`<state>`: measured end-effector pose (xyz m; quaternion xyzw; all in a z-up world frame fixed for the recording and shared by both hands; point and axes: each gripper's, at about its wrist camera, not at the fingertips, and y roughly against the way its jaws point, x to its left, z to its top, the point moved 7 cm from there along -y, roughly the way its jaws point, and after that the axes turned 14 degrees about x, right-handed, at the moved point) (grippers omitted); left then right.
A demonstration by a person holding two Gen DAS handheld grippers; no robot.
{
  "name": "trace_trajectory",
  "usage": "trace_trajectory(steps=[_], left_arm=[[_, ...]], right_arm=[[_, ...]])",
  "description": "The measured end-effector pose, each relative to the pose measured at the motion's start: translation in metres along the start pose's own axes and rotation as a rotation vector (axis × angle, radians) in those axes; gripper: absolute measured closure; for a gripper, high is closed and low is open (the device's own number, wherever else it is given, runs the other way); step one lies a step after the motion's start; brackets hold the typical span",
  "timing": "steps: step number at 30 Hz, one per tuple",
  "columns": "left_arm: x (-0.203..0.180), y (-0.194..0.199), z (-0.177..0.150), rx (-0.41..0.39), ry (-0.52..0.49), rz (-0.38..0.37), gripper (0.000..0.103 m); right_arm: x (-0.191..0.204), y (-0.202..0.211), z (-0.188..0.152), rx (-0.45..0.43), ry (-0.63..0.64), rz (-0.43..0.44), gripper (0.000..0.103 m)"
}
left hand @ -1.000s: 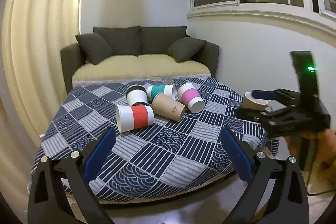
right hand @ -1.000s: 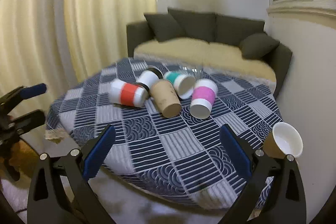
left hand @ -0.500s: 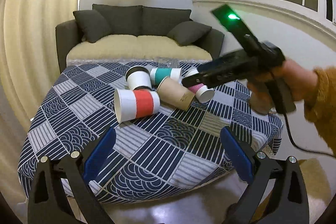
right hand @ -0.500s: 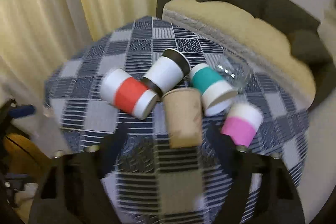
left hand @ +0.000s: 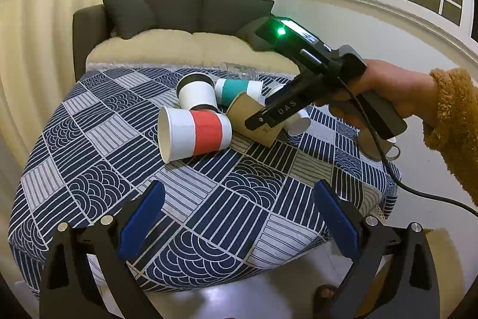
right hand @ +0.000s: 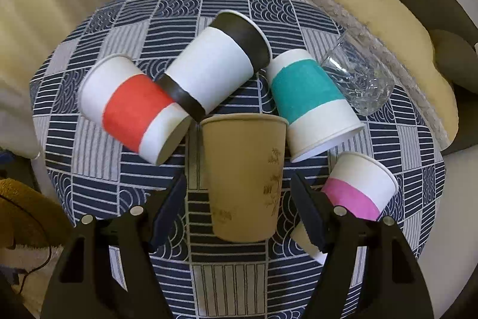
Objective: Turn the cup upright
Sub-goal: 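Move the right tool down over the kraft-brown cup and close on it, then lift the kraft-brown cup with the right tool and set it upright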
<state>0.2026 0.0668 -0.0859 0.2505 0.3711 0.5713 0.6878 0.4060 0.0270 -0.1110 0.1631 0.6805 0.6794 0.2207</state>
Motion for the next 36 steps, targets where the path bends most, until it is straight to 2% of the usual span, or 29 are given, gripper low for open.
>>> trace_trajectory(steps=[8, 10, 12, 23, 32, 36], left_arm=[[0.001, -0.01, -0.002, 0.029, 0.016, -0.008, 0.007], [0.001, -0.012, -0.002, 0.038, 0.016, -0.007, 0.007], [0.0, -0.014, -0.003, 0.042, 0.014, -0.003, 0.007], [-0.002, -0.015, -0.006, 0.047, -0.001, 0.012, 0.007], [-0.001, -0.01, -0.009, 0.043, 0.005, 0.02, 0.007], [-0.001, -0.009, -0.012, 0.049, 0.006, 0.026, 0.007]], right_arm=[[-0.004, -0.017, 0.006, 0.077, -0.024, -0.002, 0.033], [-0.005, -0.023, 0.004, 0.1, -0.026, -0.008, 0.037], [-0.006, -0.025, 0.003, 0.105, -0.029, -0.006, 0.044], [-0.005, -0.006, -0.011, 0.105, -0.034, 0.042, 0.045], [0.014, 0.027, -0.043, 0.057, -0.101, 0.149, 0.045], [0.024, 0.033, -0.063, 0.04, -0.22, 0.261, 0.045]])
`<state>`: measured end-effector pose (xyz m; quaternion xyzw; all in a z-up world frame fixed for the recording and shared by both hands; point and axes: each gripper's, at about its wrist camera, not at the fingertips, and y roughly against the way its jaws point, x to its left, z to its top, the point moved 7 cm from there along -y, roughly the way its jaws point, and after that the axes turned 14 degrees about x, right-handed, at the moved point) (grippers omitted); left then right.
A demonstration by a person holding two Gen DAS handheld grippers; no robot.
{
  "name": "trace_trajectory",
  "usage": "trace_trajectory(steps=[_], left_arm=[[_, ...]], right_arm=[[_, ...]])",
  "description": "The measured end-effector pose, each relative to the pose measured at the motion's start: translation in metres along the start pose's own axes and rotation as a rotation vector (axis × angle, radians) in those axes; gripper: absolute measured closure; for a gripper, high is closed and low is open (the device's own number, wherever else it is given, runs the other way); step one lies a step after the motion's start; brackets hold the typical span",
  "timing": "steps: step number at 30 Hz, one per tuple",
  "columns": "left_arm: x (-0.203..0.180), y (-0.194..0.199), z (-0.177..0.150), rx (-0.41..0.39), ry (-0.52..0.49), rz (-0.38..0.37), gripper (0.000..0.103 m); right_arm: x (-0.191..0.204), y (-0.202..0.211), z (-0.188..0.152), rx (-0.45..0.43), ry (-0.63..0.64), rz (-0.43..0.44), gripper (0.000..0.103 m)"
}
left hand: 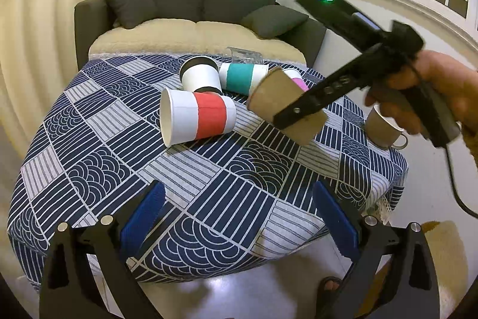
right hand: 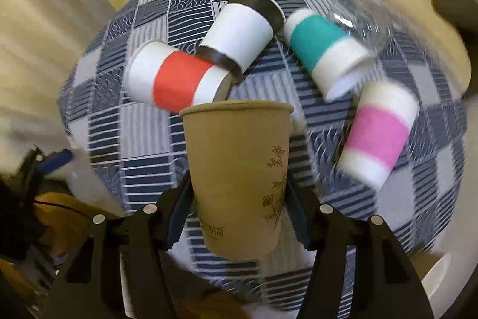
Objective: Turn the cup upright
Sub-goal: 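Lift the kraft-brown cup with the right tool and set it upright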
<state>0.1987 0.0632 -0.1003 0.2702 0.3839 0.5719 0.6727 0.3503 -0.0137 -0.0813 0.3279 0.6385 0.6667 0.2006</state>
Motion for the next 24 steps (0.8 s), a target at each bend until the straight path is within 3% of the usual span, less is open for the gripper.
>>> trace_trajectory(steps=[2, 8, 16, 24], left_arm=[[0.0, 0.001, -0.002, 0.002, 0.0, 0.0, 0.007], [-0.003, 0.003, -0.008, 0.012, -0.006, -0.008, 0.007], [-0.001, 0.003, -0.015, 0.029, -0.007, -0.001, 0.007], [-0.002, 0.001, -0.017, 0.038, -0.011, 0.006, 0.007]], right_arm=[[-0.003, 0.0, -0.012, -0.014, -0.08, 0.085, 0.045], [-0.009, -0.008, -0.044, -0.062, -0.25, 0.227, 0.045], [-0.009, -0.032, -0.067, -0.092, -0.373, 0.29, 0.044], [-0.004, -0.04, -0.063, -0.089, -0.407, 0.316, 0.044]])
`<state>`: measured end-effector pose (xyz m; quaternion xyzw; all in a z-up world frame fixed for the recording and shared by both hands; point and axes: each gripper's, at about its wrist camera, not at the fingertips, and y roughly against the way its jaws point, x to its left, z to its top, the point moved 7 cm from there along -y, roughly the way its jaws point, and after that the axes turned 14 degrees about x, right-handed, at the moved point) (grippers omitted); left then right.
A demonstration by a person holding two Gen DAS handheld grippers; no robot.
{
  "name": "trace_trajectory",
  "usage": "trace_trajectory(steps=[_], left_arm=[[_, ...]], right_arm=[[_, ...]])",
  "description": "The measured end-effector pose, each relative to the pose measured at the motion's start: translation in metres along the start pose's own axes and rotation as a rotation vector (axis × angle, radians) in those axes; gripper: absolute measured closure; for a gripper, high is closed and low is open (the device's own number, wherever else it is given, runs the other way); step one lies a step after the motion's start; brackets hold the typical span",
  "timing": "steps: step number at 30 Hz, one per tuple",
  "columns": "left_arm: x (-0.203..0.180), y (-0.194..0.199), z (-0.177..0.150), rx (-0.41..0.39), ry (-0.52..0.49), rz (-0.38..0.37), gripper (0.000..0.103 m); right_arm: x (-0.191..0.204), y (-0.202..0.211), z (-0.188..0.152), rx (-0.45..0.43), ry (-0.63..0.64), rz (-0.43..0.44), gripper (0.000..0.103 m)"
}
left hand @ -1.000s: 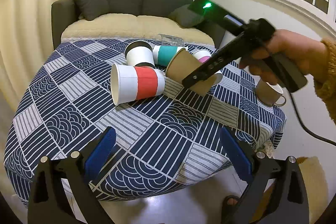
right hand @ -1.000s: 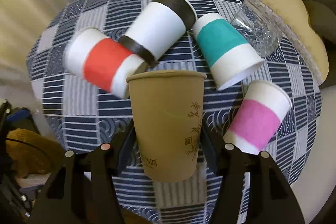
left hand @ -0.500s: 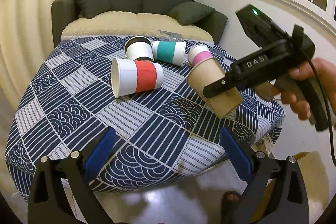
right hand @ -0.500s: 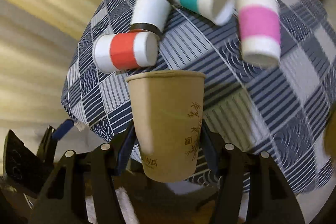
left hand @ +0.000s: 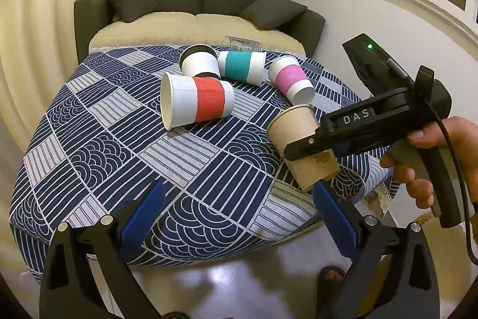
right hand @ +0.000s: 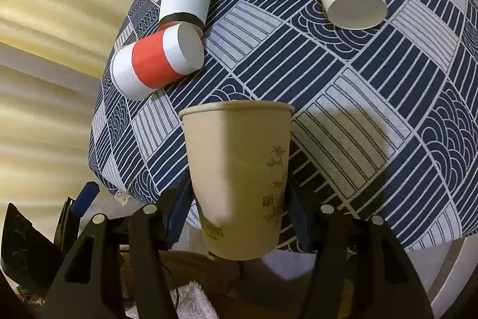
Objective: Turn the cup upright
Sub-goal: 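Lift the kraft-brown cup with the right tool and set it upright, then grasp the upright kraft-brown cup with the left tool while the right tool releases it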
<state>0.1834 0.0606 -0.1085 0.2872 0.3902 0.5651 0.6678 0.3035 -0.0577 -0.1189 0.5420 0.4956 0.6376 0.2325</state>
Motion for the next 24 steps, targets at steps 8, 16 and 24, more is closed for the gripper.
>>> trace_trajectory(steps=[8, 16, 24], left_arm=[[-0.002, -0.003, 0.0, 0.008, -0.005, -0.002, 0.007], [-0.003, -0.005, 0.001, 0.027, 0.022, -0.052, 0.007], [-0.02, -0.009, 0.015, 0.11, 0.118, -0.171, 0.007]], right_arm=[[-0.001, 0.002, 0.001, -0.008, -0.004, 0.003, 0.032], [0.003, 0.054, -0.012, -0.105, 0.04, 0.041, 0.032], [-0.007, 0.107, -0.062, -0.26, 0.125, 0.063, 0.032]])
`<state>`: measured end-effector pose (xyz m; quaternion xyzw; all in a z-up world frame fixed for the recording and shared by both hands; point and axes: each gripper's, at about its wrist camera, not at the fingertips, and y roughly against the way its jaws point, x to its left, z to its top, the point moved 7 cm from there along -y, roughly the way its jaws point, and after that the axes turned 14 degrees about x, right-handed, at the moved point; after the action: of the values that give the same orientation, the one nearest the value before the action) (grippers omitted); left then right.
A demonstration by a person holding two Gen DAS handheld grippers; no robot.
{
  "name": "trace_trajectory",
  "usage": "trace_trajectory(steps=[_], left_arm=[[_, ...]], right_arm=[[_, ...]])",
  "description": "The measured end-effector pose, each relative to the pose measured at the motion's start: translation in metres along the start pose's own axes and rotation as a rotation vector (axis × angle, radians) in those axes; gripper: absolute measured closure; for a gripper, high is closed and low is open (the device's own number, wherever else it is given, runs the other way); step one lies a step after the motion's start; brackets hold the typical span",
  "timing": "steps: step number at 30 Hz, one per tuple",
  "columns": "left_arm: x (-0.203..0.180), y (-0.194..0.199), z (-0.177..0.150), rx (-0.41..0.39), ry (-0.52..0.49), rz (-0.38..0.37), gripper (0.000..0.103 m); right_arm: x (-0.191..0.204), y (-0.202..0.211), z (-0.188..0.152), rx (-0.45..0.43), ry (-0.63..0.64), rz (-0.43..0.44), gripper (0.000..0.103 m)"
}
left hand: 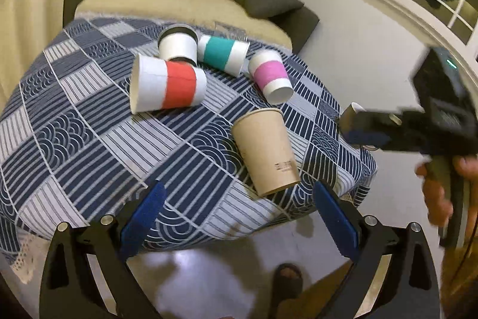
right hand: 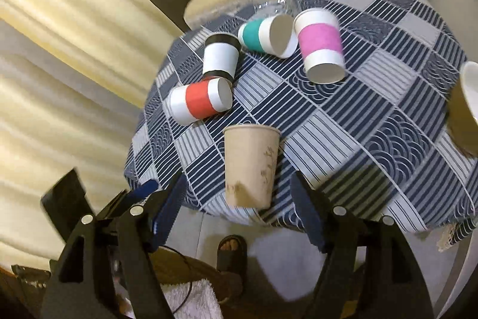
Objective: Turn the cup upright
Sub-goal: 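Grasp the upright kraft-brown cup with the left tool while the right tool releases it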
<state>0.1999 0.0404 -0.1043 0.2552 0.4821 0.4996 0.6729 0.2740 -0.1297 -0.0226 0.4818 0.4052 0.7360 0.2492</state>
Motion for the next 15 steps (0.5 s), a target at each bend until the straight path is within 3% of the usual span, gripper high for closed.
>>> trace_trajectory(steps=[9, 15], left_arm=[[-0.029, -0.031, 0.032, 0.171, 0.082, 0.08, 0.007], [-0.038, -0.06, 0.051, 0.295, 0.142, 0.137, 0.008]], right_arm=[[-0.024, 0.017, -0.063, -0.139, 0.052, 0.005, 0.032], [-0.031, 0.001, -0.087, -0.154, 0.078, 0.012, 0.032]])
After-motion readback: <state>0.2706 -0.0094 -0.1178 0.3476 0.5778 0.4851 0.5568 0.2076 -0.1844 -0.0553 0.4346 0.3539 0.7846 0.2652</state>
